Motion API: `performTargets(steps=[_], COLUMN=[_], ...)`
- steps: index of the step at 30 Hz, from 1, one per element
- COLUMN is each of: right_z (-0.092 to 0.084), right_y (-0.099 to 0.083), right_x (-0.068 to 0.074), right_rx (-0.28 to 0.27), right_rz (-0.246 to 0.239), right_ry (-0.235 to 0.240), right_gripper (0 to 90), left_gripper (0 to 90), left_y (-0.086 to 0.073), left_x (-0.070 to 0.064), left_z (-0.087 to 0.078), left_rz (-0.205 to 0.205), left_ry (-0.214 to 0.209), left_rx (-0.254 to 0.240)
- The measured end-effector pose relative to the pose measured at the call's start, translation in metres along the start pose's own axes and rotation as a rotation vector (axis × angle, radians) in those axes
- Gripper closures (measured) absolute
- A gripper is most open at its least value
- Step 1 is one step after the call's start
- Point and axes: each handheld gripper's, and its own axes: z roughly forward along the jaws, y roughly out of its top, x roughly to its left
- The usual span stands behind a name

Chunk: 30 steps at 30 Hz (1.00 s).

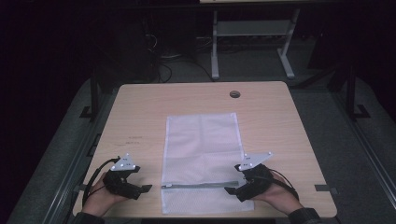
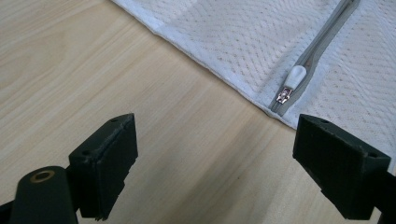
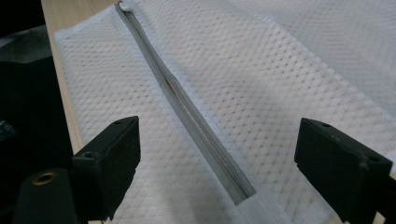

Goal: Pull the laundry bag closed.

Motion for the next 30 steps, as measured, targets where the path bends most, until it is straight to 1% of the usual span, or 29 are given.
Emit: performTargets(steps=[6,10,11,14,17,19,25,26,27,30], right_z=[0.006,0.013,0.013,0.018,0.021,0.024,0.032,0.036,0.036,0.042], right_y=[0.005,0.013,0.013,0.018,0.021,0.025,0.033,0.036,0.036,0.040], right_x=[0.004,0.007,0.007,0.010,0.011,0.013,0.017,0.019,0.019,0.021], right_rx=[-0.002,-0.003,-0.003,-0.003,-0.008,-0.014,-0.023,-0.016,-0.016,0.000], right_rz=[-0.015,-0.032,-0.032,-0.044,-0.051,-0.051,-0.070,-0.073,-0.073,-0.084], right_ry=[0.017,0.044,0.044,0.061,0.073,0.093,0.115,0.142,0.142,0.163], right_gripper=[14.0,15.1,15.1,18.5,20.0,22.8,25.4,28.9,28.9,29.9], left_gripper=[13.2,13.2,13.2,13.2,13.2,13.2,13.2,13.2,13.2,13.2], left_y=[0.001,0.001,0.001,0.000,0.000,0.001,0.001,0.001,0.001,0.000], left_x=[0.000,0.000,0.000,0.000,0.000,0.000,0.000,0.000,0.000,0.000], left_z=[0.000,0.000,0.000,0.000,0.000,-0.001,0.000,0.000,0.000,-0.001], left_rz=[0.002,0.003,0.003,0.003,0.005,0.002,0.004,0.004,0.004,0.004], left_ry=[-0.002,-0.002,-0.002,-0.003,-0.003,-0.004,-0.005,-0.005,-0.005,-0.005], left_rx=[0.002,0.001,0.000,0.000,0.001,-0.001,0.000,0.000,0.000,0.000])
